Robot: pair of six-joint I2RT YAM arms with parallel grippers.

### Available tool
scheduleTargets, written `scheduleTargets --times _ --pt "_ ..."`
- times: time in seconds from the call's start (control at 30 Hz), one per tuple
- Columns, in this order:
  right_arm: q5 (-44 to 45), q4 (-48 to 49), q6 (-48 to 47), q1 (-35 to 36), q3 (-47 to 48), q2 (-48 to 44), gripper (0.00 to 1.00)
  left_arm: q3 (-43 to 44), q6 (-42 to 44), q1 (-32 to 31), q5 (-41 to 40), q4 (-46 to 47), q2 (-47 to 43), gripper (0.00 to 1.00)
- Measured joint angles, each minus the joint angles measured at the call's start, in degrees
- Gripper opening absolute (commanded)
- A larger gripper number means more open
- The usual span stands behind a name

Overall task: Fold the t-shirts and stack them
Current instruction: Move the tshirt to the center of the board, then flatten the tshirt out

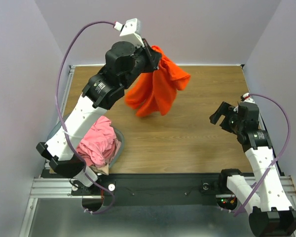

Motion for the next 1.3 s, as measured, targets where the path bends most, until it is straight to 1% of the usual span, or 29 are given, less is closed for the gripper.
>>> scheduleTargets --times 0.07,0.13,0.2,0.23,0.27,0.33,0.37,0.4,0.43,0.5,0.53,0.63,0.7,0.8,0.87,0.93,1.0,1.07,1.2,1.3 --pt "0.2 0.0 0.0 0.0 0.0 -0.1 1.00 2.1 0.8 -1.4 0.2 1.7 1.4 0.00" --pt "0.6 0.0 0.0 0.0 0.0 -0.2 1.00 2.3 1.2 -1.6 0.2 3.3 1.5 0.00" --pt "1.6 0.0 0.0 0.0 0.0 -0.4 1.00 1.2 1.4 -1.6 0.8 5.7 1.2 0.00" --pt "2.0 0.0 0.0 0.0 0.0 -0.7 1.00 -0.7 1.5 -1.5 0.7 7.7 0.6 0.00" --pt "2.3 0.0 0.1 0.0 0.0 -1.0 1.00 -2.9 1.5 -1.5 0.2 8.9 -0.4 0.12" --pt "2.5 0.0 0.3 0.0 0.0 -1.7 1.00 -8.7 1.0 -1.5 -2.8 10.2 -2.7 0.45" --pt "2.5 -0.1 0.5 0.0 0.0 -2.3 1.00 -12.9 0.5 -1.5 -4.4 11.6 -4.2 0.89" --pt "2.5 -0.2 0.6 0.0 0.0 -2.8 1.00 -15.7 0.1 -1.3 -5.6 12.3 -5.1 0.98" --pt "2.0 -0.5 0.7 0.0 0.0 -3.8 1.00 -21.1 -0.8 -0.7 -7.8 12.2 -6.6 0.98" --pt "1.2 -1.2 0.9 0.0 0.1 -5.4 1.00 -27.6 -3.6 1.4 -10.0 12.3 -7.3 0.98" --pt "0.9 -1.7 0.9 0.0 0.3 -6.4 1.00 -31.8 -5.2 4.1 -10.1 11.0 -6.6 0.98" --pt "0.3 -2.6 1.1 0.0 1.1 -7.8 1.00 -38.2 -8.4 11.8 -8.6 8.2 -2.5 0.98" --pt "0.1 -2.6 1.3 0.0 1.1 -8.0 1.00 -42.2 -9.8 15.5 -8.5 7.0 -0.2 0.98" --pt "-0.1 -2.6 1.6 0.0 1.0 -5.3 1.00 -48.6 -11.1 16.9 -6.1 5.7 -0.3 0.98" --pt "0.2 -2.5 2.4 0.0 0.4 -2.5 1.00 -52.3 -11.8 15.9 -4.4 7.3 -1.9 0.98" --pt "1.6 -2.4 3.4 0.0 -0.8 0.5 1.00 -57.4 -13.6 13.4 -2.6 8.6 -4.9 0.98" --pt "2.5 -2.3 4.0 0.0 -2.0 2.6 1.00 -60.1 -14.8 11.3 -1.8 9.2 -6.8 0.99" --pt "3.9 -2.1 4.4 0.0 -2.9 4.4 1.00 -62.8 -16.9 7.3 -1.5 10.3 -7.9 0.98" --pt "9.3 -1.3 6.3 0.0 -3.9 8.1 1.00 -67.7 -20.0 -2.2 0.9 11.1 -8.0 0.98" --pt "13.2 -0.4 8.6 0.0 -4.7 10.2 1.00 -71.1 -23.0 -7.7 1.9 11.0 -8.5 0.98"
